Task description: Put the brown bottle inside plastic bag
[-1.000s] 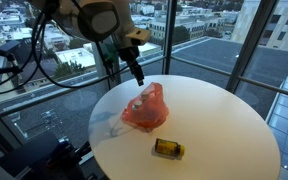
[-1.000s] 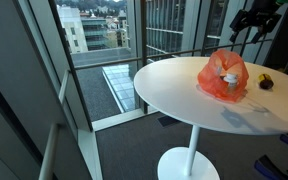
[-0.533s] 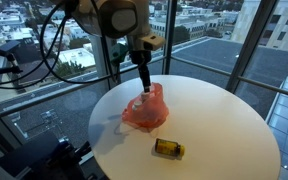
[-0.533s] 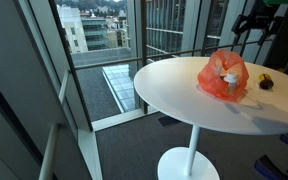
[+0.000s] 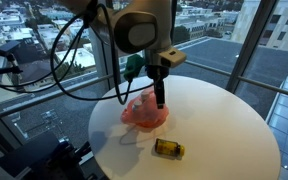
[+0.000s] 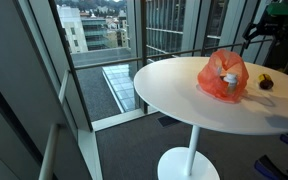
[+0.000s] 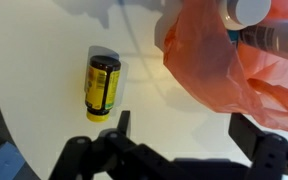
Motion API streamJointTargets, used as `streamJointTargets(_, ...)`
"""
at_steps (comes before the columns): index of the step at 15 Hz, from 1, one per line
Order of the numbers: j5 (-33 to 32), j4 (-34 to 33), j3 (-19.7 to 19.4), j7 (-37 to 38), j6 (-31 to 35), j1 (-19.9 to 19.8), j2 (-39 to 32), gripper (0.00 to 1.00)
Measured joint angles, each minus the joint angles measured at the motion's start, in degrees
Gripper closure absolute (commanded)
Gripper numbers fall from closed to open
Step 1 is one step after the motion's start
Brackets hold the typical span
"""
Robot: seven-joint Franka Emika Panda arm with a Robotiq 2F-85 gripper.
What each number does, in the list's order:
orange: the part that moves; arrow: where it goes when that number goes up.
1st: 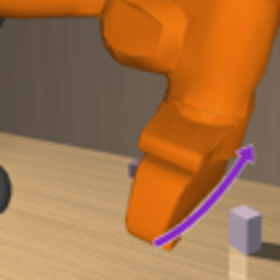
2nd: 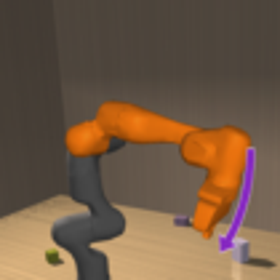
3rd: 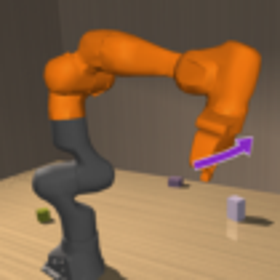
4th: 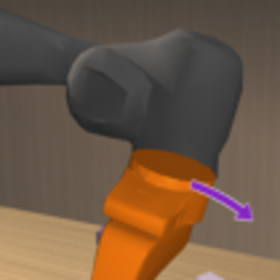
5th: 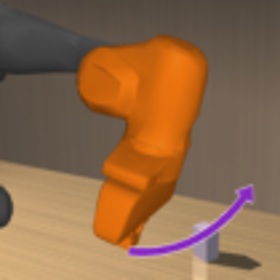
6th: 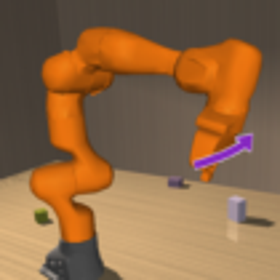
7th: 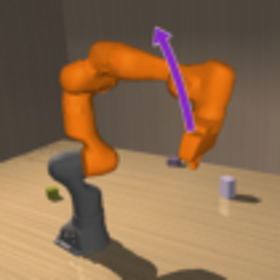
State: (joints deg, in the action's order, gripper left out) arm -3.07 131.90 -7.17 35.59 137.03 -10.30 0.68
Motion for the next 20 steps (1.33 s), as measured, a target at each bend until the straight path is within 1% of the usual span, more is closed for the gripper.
streamJointTargets(3,-0.01,0.01,-2.66,0.19,1.00,-1.17,-1.56,0.00)
streamJointTargets(5,-0.01,0.02,-3.73,0.11,1.48,-1.57,-2.27,0.00)
streamJointTargets(10,0.00,0.19,-3.71,0.11,1.48,-1.07,-2.38,0.00)
streamJointTargets(12,-0.96,0.46,-3.99,0.69,1.99,-1.19,-2.96,0.00)
streamJointTargets(14,-1.83,0.75,-4.73,1.32,3.20,-1.30,-4.39,0.00)
streamJointTargets(20,-1.62,1.26,-7.76,1.38,6.13,-1.74,-10.50,0.00)
